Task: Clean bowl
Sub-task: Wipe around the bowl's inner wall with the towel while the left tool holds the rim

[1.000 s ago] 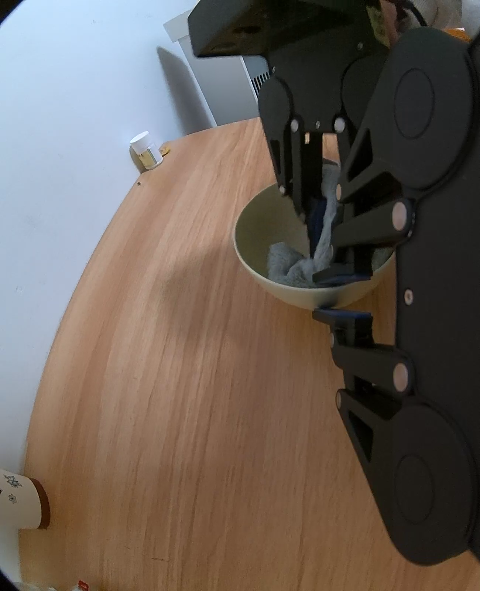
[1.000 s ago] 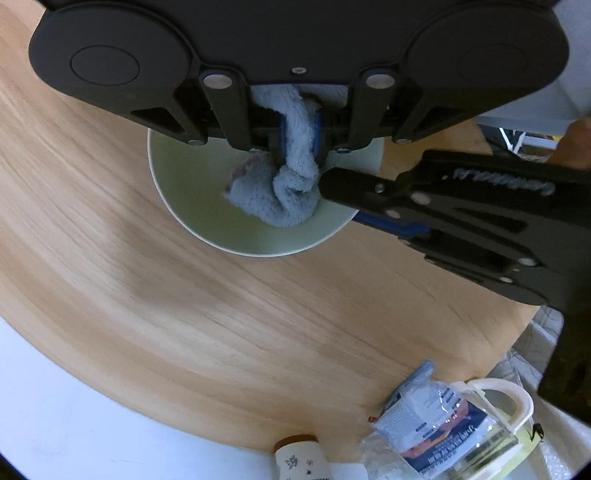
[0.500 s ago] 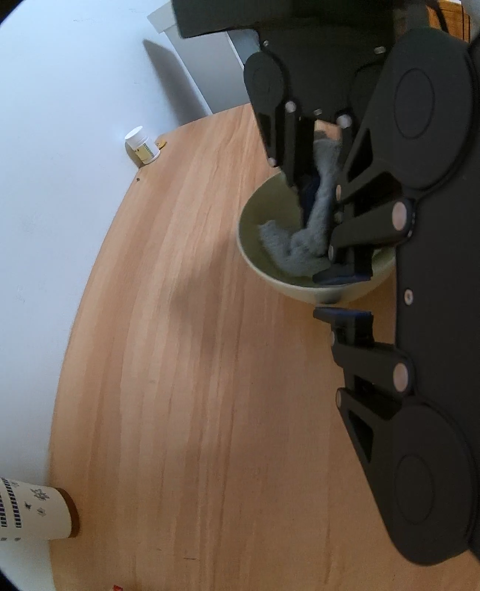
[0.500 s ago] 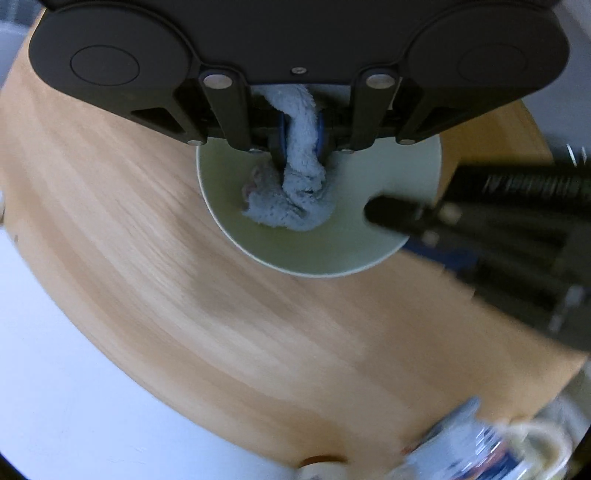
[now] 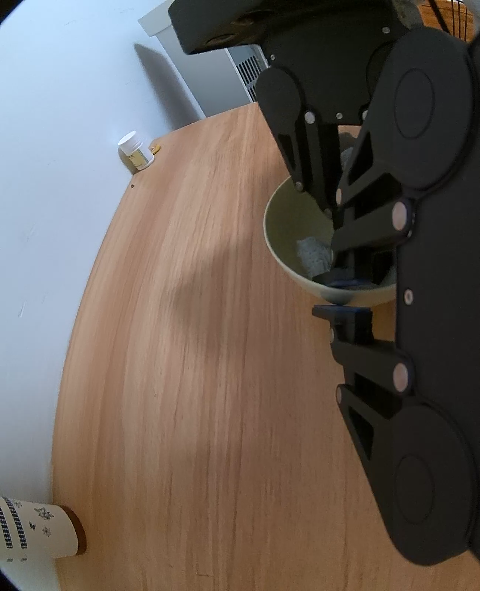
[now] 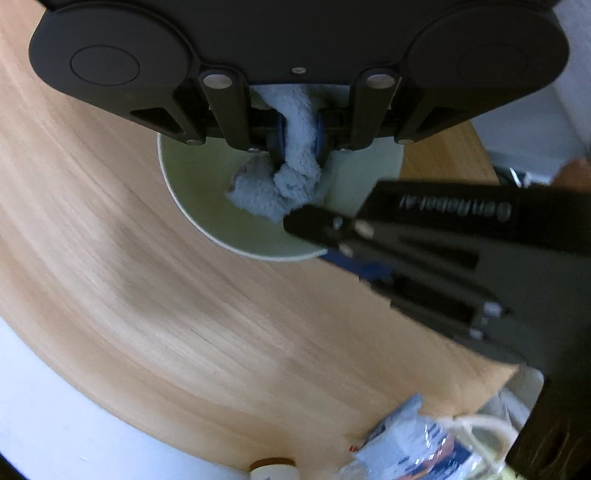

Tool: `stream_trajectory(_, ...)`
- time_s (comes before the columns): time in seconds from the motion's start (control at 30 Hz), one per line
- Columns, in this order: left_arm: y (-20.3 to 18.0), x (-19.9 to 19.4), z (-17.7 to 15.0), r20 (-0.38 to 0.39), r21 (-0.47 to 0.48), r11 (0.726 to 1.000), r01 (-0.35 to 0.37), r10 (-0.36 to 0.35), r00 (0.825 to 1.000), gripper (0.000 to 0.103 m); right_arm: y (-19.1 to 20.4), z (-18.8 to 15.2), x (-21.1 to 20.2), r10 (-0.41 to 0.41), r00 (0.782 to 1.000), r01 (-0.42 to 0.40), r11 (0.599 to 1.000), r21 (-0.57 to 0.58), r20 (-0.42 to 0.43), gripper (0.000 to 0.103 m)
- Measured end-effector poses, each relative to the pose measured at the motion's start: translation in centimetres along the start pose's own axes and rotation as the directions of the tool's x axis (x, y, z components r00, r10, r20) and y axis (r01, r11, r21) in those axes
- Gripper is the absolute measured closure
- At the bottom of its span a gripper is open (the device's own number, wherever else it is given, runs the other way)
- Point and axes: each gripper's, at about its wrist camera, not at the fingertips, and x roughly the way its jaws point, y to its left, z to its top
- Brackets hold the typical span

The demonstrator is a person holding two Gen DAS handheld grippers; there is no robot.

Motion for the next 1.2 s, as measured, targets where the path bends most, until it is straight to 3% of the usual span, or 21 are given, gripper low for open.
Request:
stream_trajectory(0.1, 0.1, 0.0, 0.1, -0.006, -0.002, 1.0, 0.001, -0.001, 1.0, 0.094, -0.2, 0.0, -0.1, -0.03, 0.999, 0.029, 0.999, 0.021, 0.043, 0.087)
stream_trajectory(0.2, -0.1, 0.1, 0.1, -0.012, 0.01, 1.0, -0.001, 0.001, 1.0, 0.094, 0.2, -0.2, -0.5, -0.141, 0.988, 0.139, 0.99, 0.024, 0.069, 0.087)
stream_trajectory(0.3, -0.1, 0.2, 0.2, -0.01, 0.01, 1.0, -0.001, 0.001, 1.0, 0.094, 0.8, -0.1, -0.5, -0.24, 0.97, 0.24, 0.971, -0.017, 0.024, 0.087)
stream_trajectory(0.43, -0.4, 0.3, 0.3, -0.01, 0.017, 1.0, -0.003, 0.004, 1.0, 0.094, 1.0, 0.3, -0.6, -0.287, 0.957, 0.283, 0.954, -0.099, -0.034, 0.087)
stream_trajectory(0.6, -0.6, 0.4, 0.2, -0.026, 0.014, 1.0, -0.007, 0.007, 1.0, 0.094, 0.7, 0.5, -0.7, -0.249, 0.965, 0.242, 0.966, -0.09, -0.077, 0.087)
stream_trajectory(0.77, -0.4, 0.4, 0.1, -0.034, -0.008, 1.0, -0.004, 0.003, 0.999, 0.094, 0.6, 1.3, -0.3, -0.095, 0.992, 0.091, 0.995, -0.045, -0.08, 0.087)
stream_trajectory(0.93, 0.1, 0.3, 0.1, -0.041, -0.019, 1.0, 0.0, -0.001, 0.999, 0.093, -0.5, 1.4, 0.0, 0.012, 1.0, -0.011, 0.999, 0.049, -0.021, 0.087)
stream_trajectory(1.03, -0.1, 0.4, 0.1, -0.044, -0.012, 1.0, -0.013, 0.012, 0.999, 0.094, -0.6, 1.2, -0.3, -0.004, 1.0, 0.004, 0.999, 0.054, 0.002, 0.088)
stream_trajectory(1.2, -0.4, 0.6, 0.2, -0.049, -0.003, 1.0, -0.021, 0.021, 0.999, 0.094, 1.3, 0.9, -0.4, -0.156, 0.988, 0.155, 0.987, -0.049, -0.004, 0.087)
